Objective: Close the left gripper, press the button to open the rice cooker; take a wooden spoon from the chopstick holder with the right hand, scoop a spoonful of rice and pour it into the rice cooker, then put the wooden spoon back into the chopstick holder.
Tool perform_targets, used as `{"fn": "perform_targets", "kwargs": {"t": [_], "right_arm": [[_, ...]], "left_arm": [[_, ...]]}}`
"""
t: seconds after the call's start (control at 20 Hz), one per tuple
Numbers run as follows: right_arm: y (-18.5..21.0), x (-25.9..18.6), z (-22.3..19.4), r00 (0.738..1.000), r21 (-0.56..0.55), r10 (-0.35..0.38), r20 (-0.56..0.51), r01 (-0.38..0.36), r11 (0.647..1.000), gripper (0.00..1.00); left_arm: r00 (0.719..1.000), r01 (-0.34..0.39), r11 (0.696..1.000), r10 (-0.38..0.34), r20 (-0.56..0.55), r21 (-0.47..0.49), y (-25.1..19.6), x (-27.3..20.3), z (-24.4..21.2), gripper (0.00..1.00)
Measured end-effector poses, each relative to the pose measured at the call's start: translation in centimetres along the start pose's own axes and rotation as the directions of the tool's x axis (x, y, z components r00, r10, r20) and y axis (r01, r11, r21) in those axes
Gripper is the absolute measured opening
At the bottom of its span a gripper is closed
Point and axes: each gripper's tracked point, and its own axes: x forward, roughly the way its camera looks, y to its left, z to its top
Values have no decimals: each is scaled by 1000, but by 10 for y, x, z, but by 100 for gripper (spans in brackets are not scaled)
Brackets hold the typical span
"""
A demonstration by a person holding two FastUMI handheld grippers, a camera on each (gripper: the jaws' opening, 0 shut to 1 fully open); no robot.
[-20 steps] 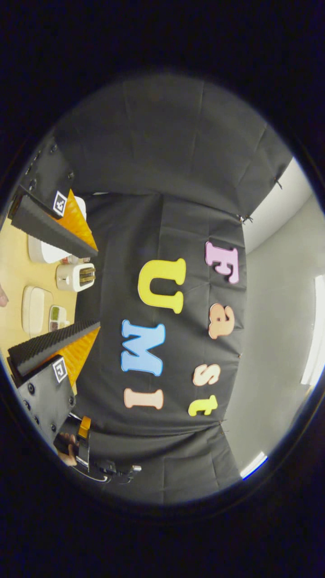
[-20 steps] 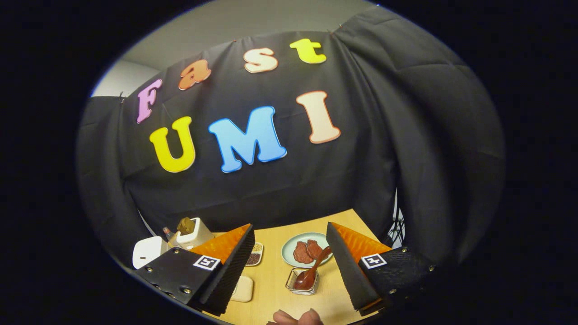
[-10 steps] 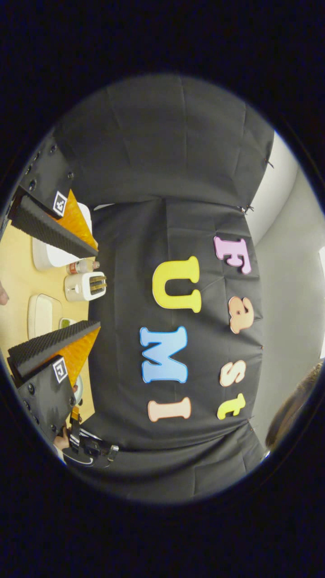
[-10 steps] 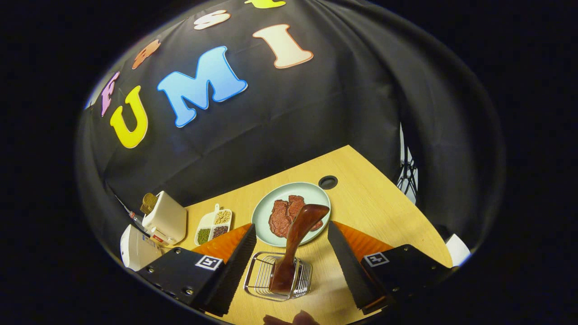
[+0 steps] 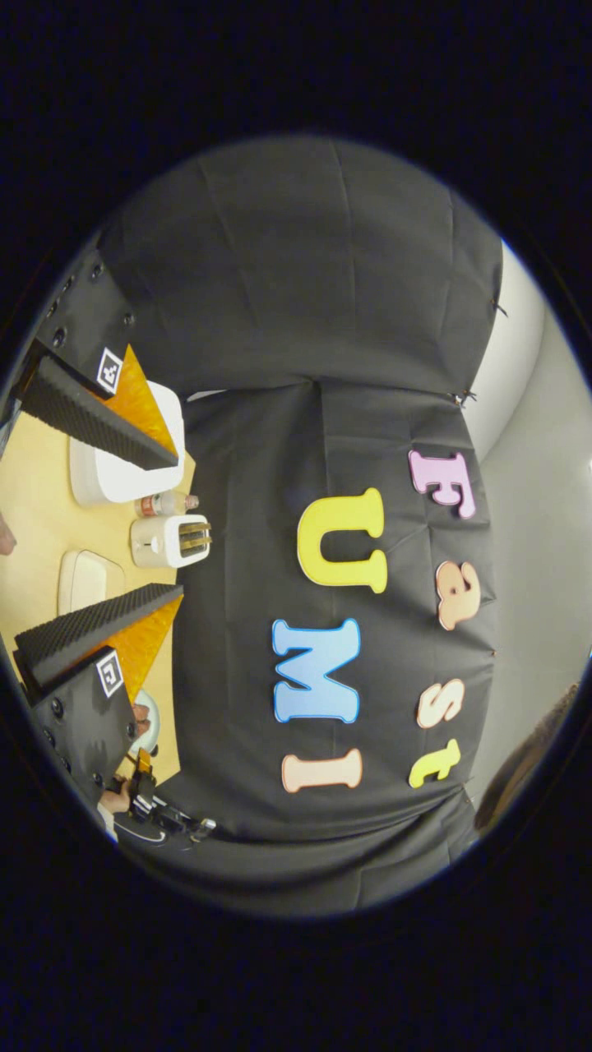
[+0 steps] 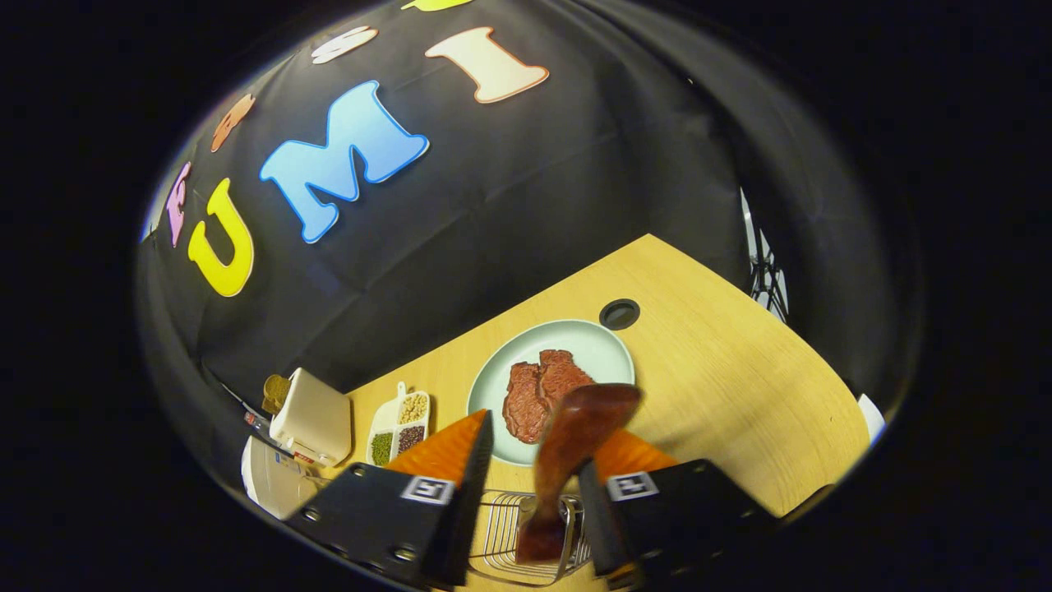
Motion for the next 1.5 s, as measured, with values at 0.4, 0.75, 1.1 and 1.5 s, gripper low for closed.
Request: {"fn": "perform_targets", "kwargs": {"t": [0.4,0.75,1.1,1.5], "right_arm": [[34,-53,20,997,-46,69,28,-68,997,21],[109,-146,43,981,-151,149,121,-130,980,20],[216,-205,4,969,-262,209,136,-168,950,21],[284,-132,-85,972,-380,232,-22,-223,898,20]], "left_arm": [[1000,-4,1000,4,-27,12,16,-8,-13,98],[993,113,992,-111,30,-55,21,-16,17,94],[991,123,989,-118,62,-83,125,-74,-4,100],[1000,13,991,-13,1,-135,194,-62,-35,94]]}}
